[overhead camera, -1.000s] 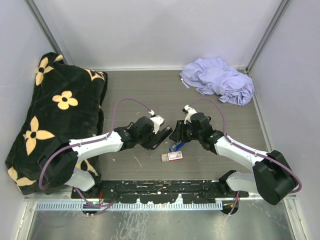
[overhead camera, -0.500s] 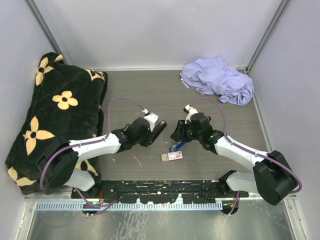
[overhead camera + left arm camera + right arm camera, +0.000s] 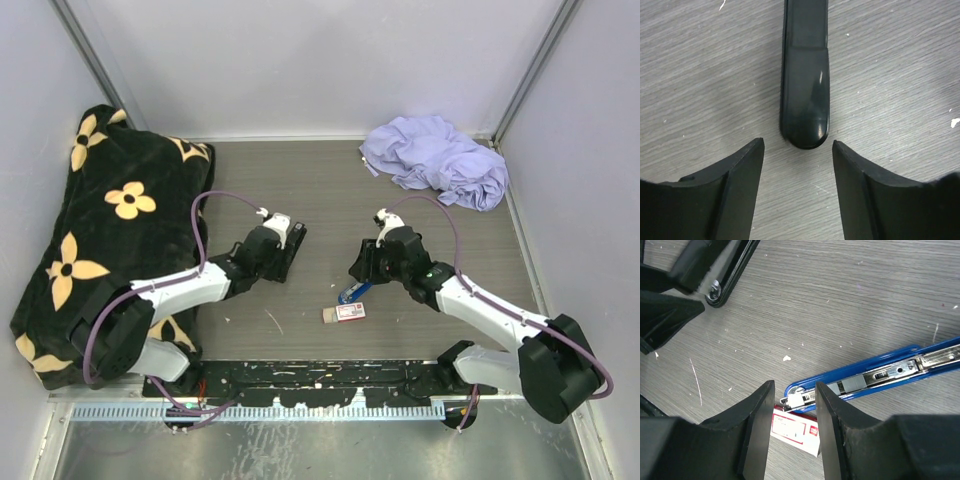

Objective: Load the staples into the stapler
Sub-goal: Move the stapler to the center of the board.

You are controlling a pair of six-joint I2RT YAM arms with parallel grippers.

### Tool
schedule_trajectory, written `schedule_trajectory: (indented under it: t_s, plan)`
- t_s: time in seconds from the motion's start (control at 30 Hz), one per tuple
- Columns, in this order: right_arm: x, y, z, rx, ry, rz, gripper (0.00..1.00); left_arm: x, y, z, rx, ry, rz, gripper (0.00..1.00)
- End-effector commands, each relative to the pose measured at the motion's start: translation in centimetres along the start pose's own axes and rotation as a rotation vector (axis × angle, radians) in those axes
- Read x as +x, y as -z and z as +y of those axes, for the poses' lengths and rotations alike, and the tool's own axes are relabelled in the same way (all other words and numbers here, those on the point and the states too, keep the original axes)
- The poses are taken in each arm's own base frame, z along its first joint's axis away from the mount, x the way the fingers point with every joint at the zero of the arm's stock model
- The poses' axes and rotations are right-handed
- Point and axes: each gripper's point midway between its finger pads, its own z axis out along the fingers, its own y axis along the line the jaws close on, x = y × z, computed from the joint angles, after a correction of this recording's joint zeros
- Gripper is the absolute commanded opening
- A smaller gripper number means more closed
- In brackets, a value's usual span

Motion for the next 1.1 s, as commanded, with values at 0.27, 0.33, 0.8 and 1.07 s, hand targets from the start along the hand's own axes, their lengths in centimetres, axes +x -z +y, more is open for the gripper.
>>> schedule_trajectory:
  t_s: [0.27,0.33,0.8,1.07]
  plan:
    - [-6.2,3.3,-1.2,0.115,0.007,-0.175,0.54,-6.1,6.0,-1.1,0.106,-0.022,-0.152,0.81]
    - [-6.5,3.7,-2.5,0.160,-0.016,-0.186,0.55,-7.4,7.1,-2.6,0.173,-0.009,-0.190,0.80]
    - [-7.4,7.0,-9.2,0.321,-0.177,-0.301,0.62,-8.0,1.8,-20.1,0.547,-0.165,-0.146,0.76]
    - [-7.3,7.5,-10.8,0.388,-0.205,-0.327,0.66,-9.3,-2.3,-23.7,0.592,-0.212,-0.133,0.77]
